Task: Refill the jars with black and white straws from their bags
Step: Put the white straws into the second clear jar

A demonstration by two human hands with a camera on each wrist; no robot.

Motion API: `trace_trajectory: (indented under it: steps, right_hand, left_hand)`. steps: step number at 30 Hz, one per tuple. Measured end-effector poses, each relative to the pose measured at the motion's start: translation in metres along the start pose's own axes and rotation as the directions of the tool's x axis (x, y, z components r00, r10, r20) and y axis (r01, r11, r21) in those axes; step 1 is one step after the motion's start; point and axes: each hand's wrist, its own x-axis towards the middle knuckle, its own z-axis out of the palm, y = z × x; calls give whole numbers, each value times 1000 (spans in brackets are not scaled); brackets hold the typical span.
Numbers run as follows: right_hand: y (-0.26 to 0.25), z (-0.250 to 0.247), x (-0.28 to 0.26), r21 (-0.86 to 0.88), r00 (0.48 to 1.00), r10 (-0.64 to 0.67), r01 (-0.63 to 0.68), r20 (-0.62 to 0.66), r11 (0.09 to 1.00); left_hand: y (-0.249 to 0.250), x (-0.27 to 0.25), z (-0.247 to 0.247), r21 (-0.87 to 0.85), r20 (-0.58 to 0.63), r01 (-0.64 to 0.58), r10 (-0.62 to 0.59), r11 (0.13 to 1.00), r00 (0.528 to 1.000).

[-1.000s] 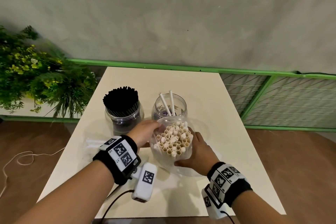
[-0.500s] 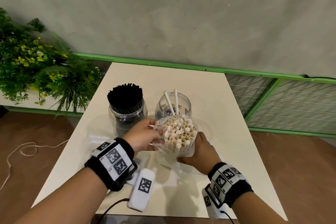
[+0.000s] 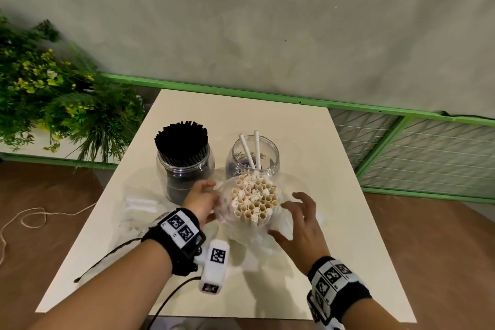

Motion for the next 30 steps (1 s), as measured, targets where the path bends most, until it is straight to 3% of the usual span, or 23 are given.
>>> trace_trajectory:
  steps: [3, 6, 8, 12, 13, 14, 17, 18, 20, 22, 24, 26, 30]
  right_hand:
    - [7, -3, -2, -107, 996, -64, 70, 60, 992]
    - [9, -6, 3, -126, 989, -12, 30, 144, 992]
    - [8, -9, 4, -43, 979, 28, -20, 202, 999]
    - [5, -15, 6, 224, 972, 85, -135, 220, 965]
    - [4, -14, 8, 249, 969, 120, -173, 216, 953]
    - [2, -12, 11, 242, 964, 151, -203, 219, 949]
    - [-6, -4, 21, 189, 938, 224, -278, 263, 942]
    - [-9, -2, 24, 186, 927, 249, -307, 281, 933]
    - [-10, 0, 27, 189, 905, 272, -345, 328, 920]
    - [-10, 2, 28, 155, 868, 282, -371, 409, 916]
    - [-12, 4, 28, 117, 833, 280, -376, 478, 919]
    - [-15, 7, 28, 113, 834, 264, -359, 485, 927]
    - [-16, 0, 36, 141, 888, 237, -313, 395, 939]
  left_hand:
    - [4, 1, 1, 368, -21, -279, 308, 887, 951]
    - [3, -2, -4, 586, 104, -375, 392, 719, 914]
    - [0, -6, -8, 746, 139, -392, 450, 538, 882]
    - [-2, -9, -12, 754, 222, -579, 710, 309, 668]
    - [-4, -7, -11, 774, 248, -575, 710, 264, 659]
    - [-4, -6, -10, 799, 265, -547, 671, 249, 693]
    - [-2, 4, -10, 846, 235, -400, 426, 352, 874]
    - [-1, 6, -10, 839, 268, -396, 350, 373, 898]
    - [-1, 8, -10, 793, 319, -386, 218, 471, 922]
    - [-3, 4, -7, 679, 307, -282, 87, 678, 948]
    - [-8, -2, -4, 543, 314, -147, -38, 827, 949]
    - [-13, 1, -2, 458, 315, -105, -51, 883, 948]
    - [-15, 5, -2, 347, 326, -144, 25, 927, 945]
